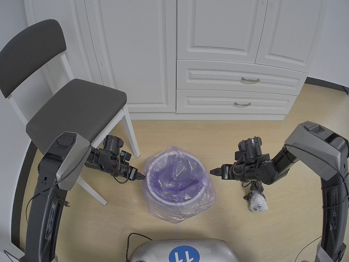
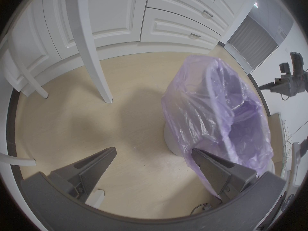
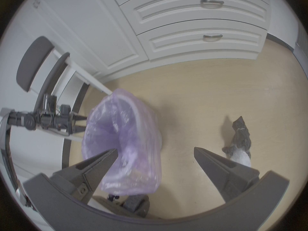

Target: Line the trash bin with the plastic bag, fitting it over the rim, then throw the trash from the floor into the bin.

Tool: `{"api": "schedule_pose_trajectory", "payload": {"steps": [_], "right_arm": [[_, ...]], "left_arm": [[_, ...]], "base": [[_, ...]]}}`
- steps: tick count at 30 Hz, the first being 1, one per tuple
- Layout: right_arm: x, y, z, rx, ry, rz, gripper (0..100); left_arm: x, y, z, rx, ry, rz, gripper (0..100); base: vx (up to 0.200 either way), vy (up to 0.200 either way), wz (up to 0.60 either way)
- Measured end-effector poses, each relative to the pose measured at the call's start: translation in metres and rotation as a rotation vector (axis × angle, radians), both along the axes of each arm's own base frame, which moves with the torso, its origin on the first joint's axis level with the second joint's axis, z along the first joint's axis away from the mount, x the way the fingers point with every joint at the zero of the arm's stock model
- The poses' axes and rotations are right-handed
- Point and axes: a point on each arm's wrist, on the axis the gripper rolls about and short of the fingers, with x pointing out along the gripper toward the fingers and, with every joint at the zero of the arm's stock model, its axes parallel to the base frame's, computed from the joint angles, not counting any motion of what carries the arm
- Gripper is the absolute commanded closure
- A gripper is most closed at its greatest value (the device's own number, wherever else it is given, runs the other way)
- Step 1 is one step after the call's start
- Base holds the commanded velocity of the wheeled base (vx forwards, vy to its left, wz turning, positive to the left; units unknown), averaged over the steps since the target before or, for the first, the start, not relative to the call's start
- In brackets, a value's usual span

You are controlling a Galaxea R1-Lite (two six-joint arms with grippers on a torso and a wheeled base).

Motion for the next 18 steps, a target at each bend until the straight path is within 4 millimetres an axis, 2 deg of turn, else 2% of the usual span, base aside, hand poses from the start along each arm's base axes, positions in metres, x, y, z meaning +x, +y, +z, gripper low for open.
{"api": "schedule_pose_trajectory", "payload": {"steps": [6, 10, 18], "right_arm": [[0.024, -0.002, -0.029, 0.016, 0.012, -0.042, 0], [0.027, -0.006, -0.046, -0.016, 0.105, -0.053, 0], [0.036, -0.007, -0.052, -0.030, 0.206, -0.057, 0]], "left_arm": [[0.005, -0.002, -0.021, 0.002, 0.027, 0.000, 0], [0.005, -0.003, -0.028, 0.005, 0.039, -0.001, 0], [0.013, -0.009, -0.038, 0.006, 0.039, -0.001, 0]], "base": [[0.000, 0.000, 0.00], [0.000, 0.000, 0.00], [0.000, 0.000, 0.00]]}}
